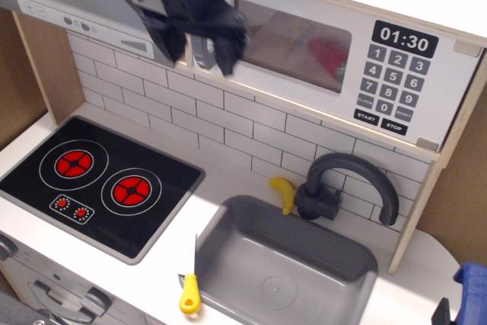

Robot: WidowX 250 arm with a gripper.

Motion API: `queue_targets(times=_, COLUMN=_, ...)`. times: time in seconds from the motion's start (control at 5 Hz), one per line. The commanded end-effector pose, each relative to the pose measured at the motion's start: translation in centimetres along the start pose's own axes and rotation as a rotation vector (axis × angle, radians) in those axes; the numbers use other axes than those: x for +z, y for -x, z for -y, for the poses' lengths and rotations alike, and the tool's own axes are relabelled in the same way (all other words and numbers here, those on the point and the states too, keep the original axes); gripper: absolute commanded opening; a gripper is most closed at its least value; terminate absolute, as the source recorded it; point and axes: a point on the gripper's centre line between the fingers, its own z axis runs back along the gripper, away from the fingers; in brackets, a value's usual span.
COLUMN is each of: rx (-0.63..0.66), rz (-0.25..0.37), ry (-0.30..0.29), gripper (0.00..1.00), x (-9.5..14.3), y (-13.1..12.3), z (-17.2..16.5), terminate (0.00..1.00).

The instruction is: Open microwave

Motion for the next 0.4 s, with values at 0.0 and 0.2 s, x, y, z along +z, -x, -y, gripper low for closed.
queue_targets(times=0.0, rx=0.012, rz=0.021, ry=-0.044, gripper=1.0, x=-0.28, y=-1.98, z=-2.52, terminate=0.0)
queue_targets(times=0.2, rx=0.005, rz=0.037, ry=-0.058, gripper=1.0, x=-0.75, y=-2.31, z=-2.73, terminate=0.0)
